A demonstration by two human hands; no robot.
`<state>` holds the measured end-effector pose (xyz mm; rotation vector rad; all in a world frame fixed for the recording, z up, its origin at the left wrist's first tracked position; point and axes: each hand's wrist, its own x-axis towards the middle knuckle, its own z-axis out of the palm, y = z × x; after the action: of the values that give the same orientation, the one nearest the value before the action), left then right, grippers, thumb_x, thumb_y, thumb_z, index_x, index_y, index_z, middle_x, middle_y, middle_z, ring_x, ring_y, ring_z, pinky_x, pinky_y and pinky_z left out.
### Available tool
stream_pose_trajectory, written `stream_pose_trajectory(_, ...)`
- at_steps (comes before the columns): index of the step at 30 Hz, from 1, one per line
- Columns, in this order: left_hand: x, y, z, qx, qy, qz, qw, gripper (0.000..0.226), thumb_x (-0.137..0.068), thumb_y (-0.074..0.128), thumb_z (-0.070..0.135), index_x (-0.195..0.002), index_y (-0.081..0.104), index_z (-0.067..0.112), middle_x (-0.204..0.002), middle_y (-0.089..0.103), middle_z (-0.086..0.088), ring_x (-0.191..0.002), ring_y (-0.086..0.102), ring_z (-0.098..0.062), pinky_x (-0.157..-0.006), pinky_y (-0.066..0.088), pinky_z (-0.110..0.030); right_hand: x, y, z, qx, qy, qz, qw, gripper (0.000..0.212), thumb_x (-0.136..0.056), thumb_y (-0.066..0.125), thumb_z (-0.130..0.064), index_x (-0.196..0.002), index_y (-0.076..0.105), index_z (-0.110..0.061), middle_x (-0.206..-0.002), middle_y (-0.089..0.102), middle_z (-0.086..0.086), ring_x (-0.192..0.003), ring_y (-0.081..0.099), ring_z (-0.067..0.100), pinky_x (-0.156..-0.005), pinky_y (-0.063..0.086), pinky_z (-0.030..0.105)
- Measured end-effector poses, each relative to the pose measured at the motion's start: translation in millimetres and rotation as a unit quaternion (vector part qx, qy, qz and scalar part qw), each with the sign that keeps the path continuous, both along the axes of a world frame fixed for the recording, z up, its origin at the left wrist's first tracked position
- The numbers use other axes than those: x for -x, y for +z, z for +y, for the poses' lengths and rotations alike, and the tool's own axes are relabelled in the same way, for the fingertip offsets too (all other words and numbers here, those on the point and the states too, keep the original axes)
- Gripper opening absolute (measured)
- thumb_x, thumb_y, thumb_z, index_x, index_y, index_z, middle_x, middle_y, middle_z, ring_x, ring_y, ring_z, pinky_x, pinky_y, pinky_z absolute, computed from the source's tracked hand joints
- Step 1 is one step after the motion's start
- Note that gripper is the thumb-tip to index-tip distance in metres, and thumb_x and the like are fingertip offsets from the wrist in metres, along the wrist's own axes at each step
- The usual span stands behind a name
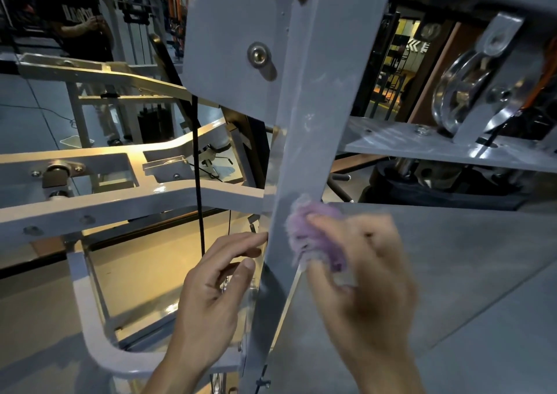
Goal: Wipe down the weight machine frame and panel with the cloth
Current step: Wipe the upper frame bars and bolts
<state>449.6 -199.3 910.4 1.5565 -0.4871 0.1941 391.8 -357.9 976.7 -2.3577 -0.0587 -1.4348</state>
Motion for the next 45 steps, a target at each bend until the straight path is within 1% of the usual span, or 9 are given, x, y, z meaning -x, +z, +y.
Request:
stream_pose_trajectory(4, 1, 6, 0, 0.012, -0.016, -0.013, 1.000, 0.037, -0.098, 0.055, 0.016, -0.118, 0.072, 0.043, -0.125, 0.070, 0.008, -0.124, 0.062, -0.018, -0.104, 0.051, -0.048, -20, -43, 14, 0.063, 0.047, 0.002, 0.997, 0.022, -0.100, 0.058, -0.019, -0.110, 0.077, -0.016, -0.106, 0.050, -0.004, -0.089, 0.050, 0.016, -0.073, 0.046, 0.027)
stream_pose_trajectory(6, 1, 6, 1, 0.004, -0.020, -0.016, 1.000, 0.038, -0.098, 0.055, 0.017, -0.119, 0.071, 0.044, -0.125, 0.070, 0.011, -0.124, 0.062, -0.016, -0.109, 0.045, -0.056, -24, -49, 18, 0.057, 0.037, -0.024, 0.997, 0.033, -0.108, 0.048, -0.022, -0.105, 0.080, -0.014, -0.104, 0.051, -0.003, -0.086, 0.051, 0.017, -0.071, 0.047, 0.031)
stream_pose_trajectory(10, -2, 3, 3, 0.010, -0.010, -0.006, 1.000, 0.033, -0.100, 0.059, 0.017, -0.117, 0.073, 0.042, -0.122, 0.071, 0.006, -0.119, 0.065, -0.019, -0.108, 0.046, -0.057, -31, 1, 21, 0.053, 0.040, -0.087, 0.994, 0.039, -0.109, 0.044, -0.024, -0.106, 0.081, -0.012, -0.103, 0.051, -0.004, -0.086, 0.052, 0.018, -0.068, 0.045, 0.034)
stream_pose_trajectory(19, -6, 13, 4, 0.002, 0.010, -0.031, 0.999, 0.034, -0.097, 0.056, 0.024, -0.118, 0.071, 0.047, -0.121, 0.070, 0.007, -0.114, 0.065, -0.020, -0.089, 0.055, -0.031, -32, -5, 19, 0.098, -0.016, -0.091, 0.991, 0.045, -0.112, 0.041, -0.030, -0.100, 0.083, -0.020, -0.090, 0.069, 0.005, -0.083, 0.048, 0.017, -0.070, 0.027, 0.029)
stream_pose_trajectory(24, -6, 20, 5, 0.000, 0.014, -0.036, 0.999, 0.032, -0.097, 0.057, 0.025, -0.118, 0.072, 0.044, -0.121, 0.070, 0.007, -0.112, 0.066, -0.018, -0.087, 0.052, -0.023, -51, 58, 22, 0.062, -0.008, -0.207, 0.976, 0.050, -0.112, 0.035, -0.026, -0.100, 0.083, -0.016, -0.089, 0.068, 0.007, -0.079, 0.056, 0.026, -0.068, 0.041, 0.040)
stream_pose_trajectory(30, -9, 34, 6, -0.006, 0.021, -0.064, 0.998, 0.034, -0.098, 0.056, 0.022, -0.122, 0.070, 0.043, -0.121, 0.069, 0.007, -0.112, 0.065, -0.020, -0.087, 0.055, -0.029, -34, 6, 17, 0.078, 0.000, -0.095, 0.992, 0.042, -0.112, 0.041, -0.029, -0.104, 0.082, -0.021, -0.099, 0.065, 0.000, -0.087, 0.056, 0.020, -0.071, 0.034, 0.034)
stream_pose_trajectory(36, -8, 52, 5, -0.004, 0.012, -0.075, 0.997, 0.035, -0.100, 0.054, 0.026, -0.127, 0.067, 0.045, -0.130, 0.066, 0.012, -0.121, 0.062, -0.017, -0.092, 0.054, -0.034, -49, 90, 18, 0.078, -0.002, -0.176, 0.981, 0.056, -0.109, 0.027, -0.032, -0.107, 0.080, -0.015, -0.096, 0.066, 0.006, -0.086, 0.049, 0.019, -0.073, 0.036, 0.033)
stream_pose_trajectory(42, -10, 65, 2, -0.003, 0.005, -0.120, 0.993, 0.039, -0.101, 0.053, 0.017, -0.133, 0.066, 0.035, -0.135, 0.064, 0.007, -0.129, 0.059, -0.022, -0.100, 0.053, -0.037, -36, 32, 17, 0.076, 0.004, -0.091, 0.993, 0.044, -0.111, 0.036, -0.028, -0.113, 0.079, -0.018, -0.103, 0.065, 0.003, -0.091, 0.053, 0.018, -0.075, 0.035, 0.029)
stream_pose_trajectory(45, -8, 66, 0, -0.004, 0.004, -0.117, 0.993, 0.041, -0.100, 0.054, 0.017, -0.131, 0.066, 0.042, -0.135, 0.064, 0.008, -0.125, 0.061, -0.020, -0.097, 0.052, -0.034, -40, 62, 16, 0.084, 0.006, -0.121, 0.989, 0.037, -0.108, 0.043, -0.020, -0.109, 0.080, -0.018, -0.100, 0.064, 0.003, -0.089, 0.051, 0.019, -0.074, 0.031, 0.030)
